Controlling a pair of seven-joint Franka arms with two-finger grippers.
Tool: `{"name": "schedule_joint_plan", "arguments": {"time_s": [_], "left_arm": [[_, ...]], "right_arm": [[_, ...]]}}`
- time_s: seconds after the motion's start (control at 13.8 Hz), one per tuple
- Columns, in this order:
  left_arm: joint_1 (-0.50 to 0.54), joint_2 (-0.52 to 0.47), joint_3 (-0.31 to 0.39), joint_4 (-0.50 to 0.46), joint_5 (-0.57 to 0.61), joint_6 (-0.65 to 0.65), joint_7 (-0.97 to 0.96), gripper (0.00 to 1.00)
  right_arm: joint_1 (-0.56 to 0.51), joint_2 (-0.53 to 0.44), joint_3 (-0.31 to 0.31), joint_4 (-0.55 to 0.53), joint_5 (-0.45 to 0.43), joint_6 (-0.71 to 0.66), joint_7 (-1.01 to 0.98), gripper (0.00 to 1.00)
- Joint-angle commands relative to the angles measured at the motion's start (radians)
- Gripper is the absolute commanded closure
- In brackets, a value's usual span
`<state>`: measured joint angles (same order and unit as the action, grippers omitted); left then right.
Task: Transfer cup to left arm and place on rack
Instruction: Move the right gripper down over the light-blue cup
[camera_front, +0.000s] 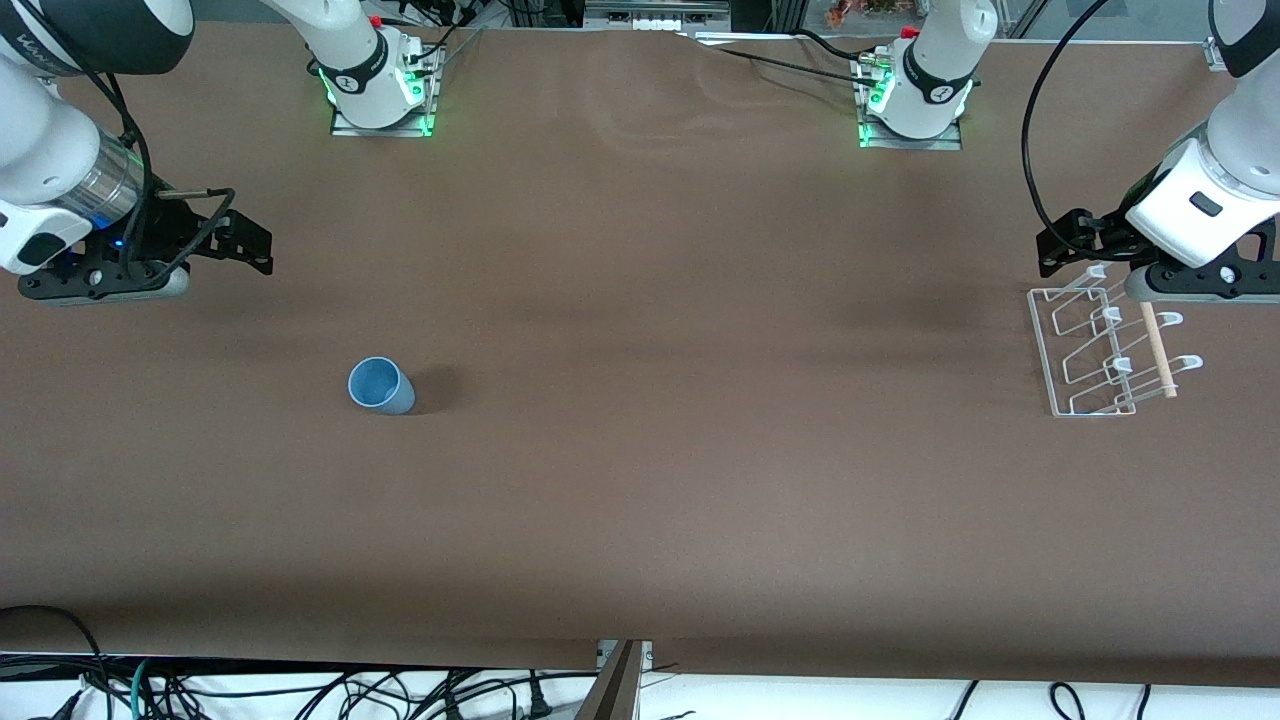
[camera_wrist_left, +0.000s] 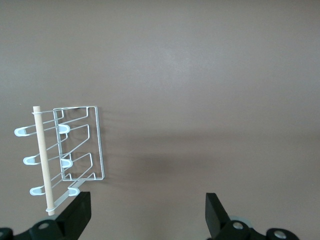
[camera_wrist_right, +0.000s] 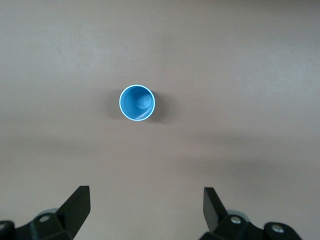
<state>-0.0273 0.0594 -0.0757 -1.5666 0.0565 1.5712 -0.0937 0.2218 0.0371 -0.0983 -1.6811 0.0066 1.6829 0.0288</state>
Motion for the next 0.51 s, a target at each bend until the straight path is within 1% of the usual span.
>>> {"name": "schedule_joint_plan", "arguments": {"time_s": [0.0,0.14,0.43], "left_arm": [[0.003,-0.009,-0.001,-0.004,-0.018,0.003,0.008,0.0],[0.003,-0.009,0.001,-0.004,-0.018,0.003,0.008,0.0],[0.003,-0.009,0.001,-0.004,-0.018,0.001,0.008,0.0]], "right_arm": [[-0.007,-0.006,0.0,0.012,0.004,-0.028,-0.015,0.01],[-0.007,-0.005,-0.001,0.012,0.015,-0.029,-0.009,0.0],[-0.007,0.0,0.0,0.008,0.004,-0.015,0.005,0.0]]}}
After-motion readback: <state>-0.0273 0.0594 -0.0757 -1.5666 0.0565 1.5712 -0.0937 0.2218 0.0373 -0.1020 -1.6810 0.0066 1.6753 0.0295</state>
